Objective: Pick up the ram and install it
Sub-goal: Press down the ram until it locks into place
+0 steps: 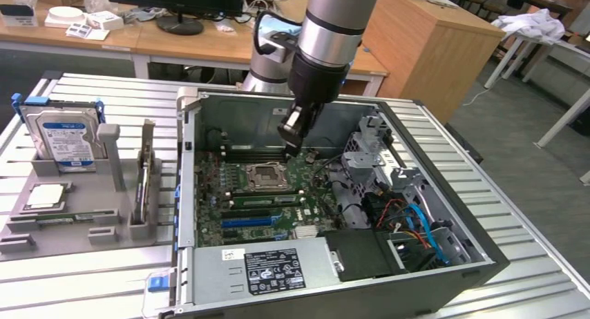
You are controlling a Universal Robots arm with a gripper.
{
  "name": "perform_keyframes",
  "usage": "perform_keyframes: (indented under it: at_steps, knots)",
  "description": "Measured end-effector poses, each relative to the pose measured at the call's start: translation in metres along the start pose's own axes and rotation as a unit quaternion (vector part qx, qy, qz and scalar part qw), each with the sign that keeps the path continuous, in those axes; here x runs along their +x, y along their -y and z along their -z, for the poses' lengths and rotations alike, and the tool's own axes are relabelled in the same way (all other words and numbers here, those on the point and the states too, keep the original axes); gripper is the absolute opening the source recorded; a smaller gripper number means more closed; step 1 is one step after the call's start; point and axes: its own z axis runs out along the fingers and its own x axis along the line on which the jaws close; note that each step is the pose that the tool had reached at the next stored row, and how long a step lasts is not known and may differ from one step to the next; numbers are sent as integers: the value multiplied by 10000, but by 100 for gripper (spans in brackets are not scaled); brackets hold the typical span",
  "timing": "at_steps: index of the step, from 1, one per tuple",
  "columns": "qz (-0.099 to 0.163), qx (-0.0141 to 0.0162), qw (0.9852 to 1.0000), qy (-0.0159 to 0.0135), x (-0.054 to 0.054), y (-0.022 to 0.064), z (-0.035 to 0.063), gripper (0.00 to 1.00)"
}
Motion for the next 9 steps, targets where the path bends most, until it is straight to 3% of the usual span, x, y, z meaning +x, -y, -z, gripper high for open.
perform_keyframes:
  at_steps: [5,9]
  knots:
    - [-400,8,9992,14,0,0,0,11]
    - [-727,14,9973,25,0,0,0,11]
